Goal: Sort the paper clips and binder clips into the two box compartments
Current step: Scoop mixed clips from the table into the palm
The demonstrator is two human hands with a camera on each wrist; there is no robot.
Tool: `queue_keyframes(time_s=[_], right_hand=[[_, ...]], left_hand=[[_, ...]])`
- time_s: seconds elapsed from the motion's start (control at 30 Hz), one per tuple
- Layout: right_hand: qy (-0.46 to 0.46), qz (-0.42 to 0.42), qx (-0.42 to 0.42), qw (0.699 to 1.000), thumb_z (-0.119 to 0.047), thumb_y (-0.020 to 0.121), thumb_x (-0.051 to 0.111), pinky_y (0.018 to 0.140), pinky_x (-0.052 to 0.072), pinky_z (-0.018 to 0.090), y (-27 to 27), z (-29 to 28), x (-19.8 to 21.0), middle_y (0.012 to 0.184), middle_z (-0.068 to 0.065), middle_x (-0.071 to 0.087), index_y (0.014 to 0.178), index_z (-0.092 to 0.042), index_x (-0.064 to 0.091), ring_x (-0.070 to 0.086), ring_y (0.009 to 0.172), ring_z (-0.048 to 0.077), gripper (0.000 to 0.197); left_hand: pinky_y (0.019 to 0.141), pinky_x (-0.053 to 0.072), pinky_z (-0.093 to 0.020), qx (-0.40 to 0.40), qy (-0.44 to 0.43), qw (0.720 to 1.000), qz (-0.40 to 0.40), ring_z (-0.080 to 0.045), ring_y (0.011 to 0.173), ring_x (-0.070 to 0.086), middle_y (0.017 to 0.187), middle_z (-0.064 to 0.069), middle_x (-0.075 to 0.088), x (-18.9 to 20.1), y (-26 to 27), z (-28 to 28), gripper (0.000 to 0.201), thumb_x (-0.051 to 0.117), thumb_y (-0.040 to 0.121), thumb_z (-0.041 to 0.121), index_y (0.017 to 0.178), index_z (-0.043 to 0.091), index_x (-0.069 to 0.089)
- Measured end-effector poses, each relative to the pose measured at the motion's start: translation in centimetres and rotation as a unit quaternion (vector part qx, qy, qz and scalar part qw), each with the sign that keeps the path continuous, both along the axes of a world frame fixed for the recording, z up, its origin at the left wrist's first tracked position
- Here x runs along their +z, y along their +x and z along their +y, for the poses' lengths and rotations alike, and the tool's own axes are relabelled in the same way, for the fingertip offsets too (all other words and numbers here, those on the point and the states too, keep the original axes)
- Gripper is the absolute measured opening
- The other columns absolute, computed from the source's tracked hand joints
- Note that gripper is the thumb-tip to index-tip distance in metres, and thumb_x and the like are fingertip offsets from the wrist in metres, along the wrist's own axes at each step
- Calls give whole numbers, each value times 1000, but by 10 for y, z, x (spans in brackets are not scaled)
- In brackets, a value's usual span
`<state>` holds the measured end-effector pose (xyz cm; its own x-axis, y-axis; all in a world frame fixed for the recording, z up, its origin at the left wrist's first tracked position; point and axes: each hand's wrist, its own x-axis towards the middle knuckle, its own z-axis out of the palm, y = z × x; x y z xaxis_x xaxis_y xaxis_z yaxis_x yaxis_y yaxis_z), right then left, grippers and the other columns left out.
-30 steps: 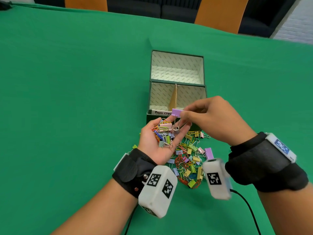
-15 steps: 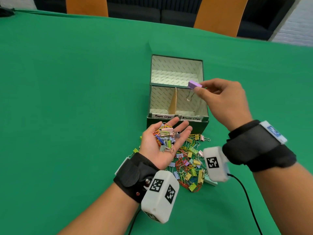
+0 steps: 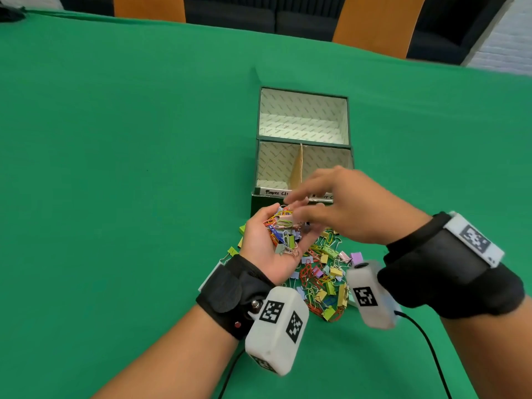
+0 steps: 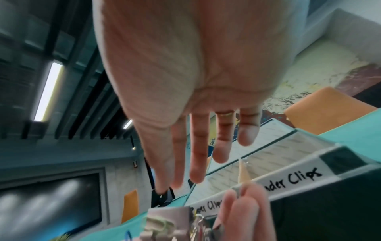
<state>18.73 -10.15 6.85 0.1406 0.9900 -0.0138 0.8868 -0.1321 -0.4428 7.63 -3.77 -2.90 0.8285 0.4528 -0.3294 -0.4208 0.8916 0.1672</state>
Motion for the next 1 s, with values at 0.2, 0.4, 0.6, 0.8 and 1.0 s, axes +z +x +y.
queue_keyframes(time_s=[0.2,0.4,0.6,0.8,1.0], right_hand=[[-53,-56,15,997,-43,86,65,95,35,39,-5,3,-20,104,-6,52,107,-40,67,43,103,19,21],[-39,9,-6,999,-41,85,67,82,40,30,3,0,-10,96,-13,55,89,-40,65,49,92,12,4],[-12,125,-31,992,-32,78,77,60,47,13,5,-2,0,74,-8,72,84,-23,71,65,65,3,13],[57,244,-59,966,-39,60,79,68,60,34,2,-3,3,74,4,74,84,-14,71,73,69,20,35],[67,272,-67,957,-37,64,78,71,61,44,-1,-5,2,77,7,75,87,-10,70,73,71,25,37]], left_hand=[[72,58,-39,-24,5,1000,12,-31,71,71,90,-25,70,0,-2,0,52,38,98,30,79,-6,70],[84,55,-41,-21,22,1000,-8,-25,81,70,94,-20,70,-5,0,-2,50,34,98,26,92,-1,75],[79,57,-41,-21,59,998,-9,-30,80,70,81,-22,69,-2,1,-2,50,33,97,14,73,-6,73],[92,51,-45,-20,24,999,-8,-38,95,68,103,-26,67,-5,0,1,44,37,98,20,94,-7,71],[98,46,-47,-18,16,1000,-14,-39,105,64,118,-27,62,-5,1,1,38,40,97,20,117,-4,61]])
